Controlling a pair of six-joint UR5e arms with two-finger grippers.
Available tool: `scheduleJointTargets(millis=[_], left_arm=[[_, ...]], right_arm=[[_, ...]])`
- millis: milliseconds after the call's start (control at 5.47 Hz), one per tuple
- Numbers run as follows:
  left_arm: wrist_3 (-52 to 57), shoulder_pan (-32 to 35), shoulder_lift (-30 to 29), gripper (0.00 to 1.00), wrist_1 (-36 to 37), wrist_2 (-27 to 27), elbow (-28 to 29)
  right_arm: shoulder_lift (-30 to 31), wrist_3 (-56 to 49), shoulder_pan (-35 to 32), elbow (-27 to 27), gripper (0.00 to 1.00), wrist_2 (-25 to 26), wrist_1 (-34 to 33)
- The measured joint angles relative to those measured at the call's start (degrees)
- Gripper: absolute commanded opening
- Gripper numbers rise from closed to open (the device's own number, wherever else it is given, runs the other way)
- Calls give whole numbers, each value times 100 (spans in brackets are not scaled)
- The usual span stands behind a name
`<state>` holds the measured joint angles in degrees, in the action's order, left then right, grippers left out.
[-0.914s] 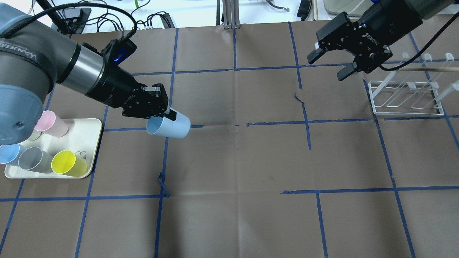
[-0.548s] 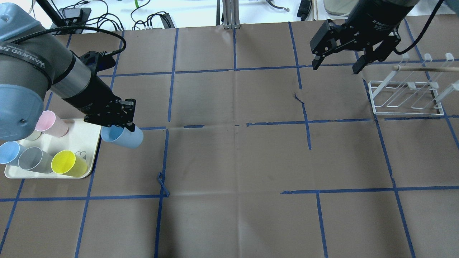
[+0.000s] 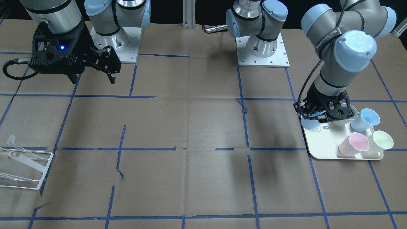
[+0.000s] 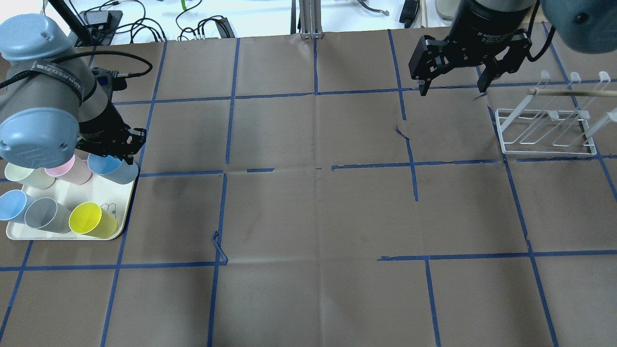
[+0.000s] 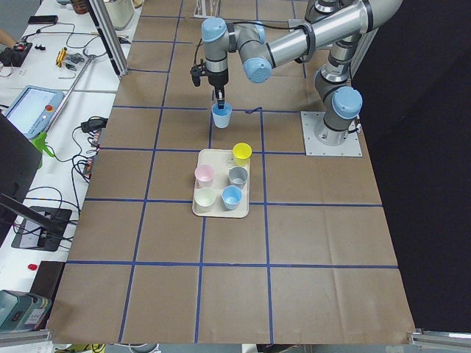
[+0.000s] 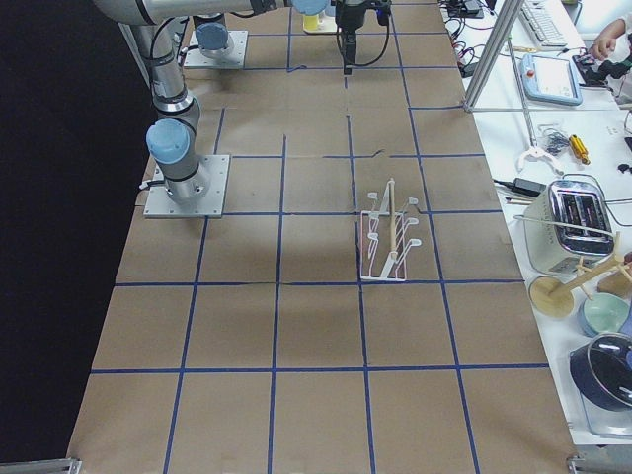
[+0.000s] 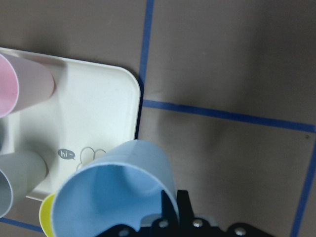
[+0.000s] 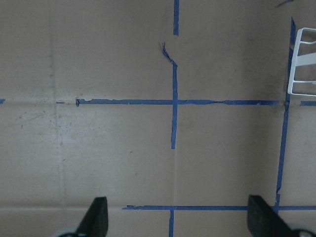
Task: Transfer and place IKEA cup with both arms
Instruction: 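Lower the cup with the left gripper onto the white tray, then set the cup upright on the tray and open the left gripper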
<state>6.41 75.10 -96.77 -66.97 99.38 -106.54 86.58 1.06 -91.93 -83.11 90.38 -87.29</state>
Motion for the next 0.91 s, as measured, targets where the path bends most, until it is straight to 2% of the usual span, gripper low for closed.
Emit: scheduleJointTargets(millis=[366, 914], left_arm=[[608, -487, -481, 0, 637, 36, -102], [836, -665, -884, 1, 1161, -28, -256]], right_arm=[[-121, 3, 16, -48, 100, -15, -120], [-130, 33, 38, 16, 100, -16, -71]])
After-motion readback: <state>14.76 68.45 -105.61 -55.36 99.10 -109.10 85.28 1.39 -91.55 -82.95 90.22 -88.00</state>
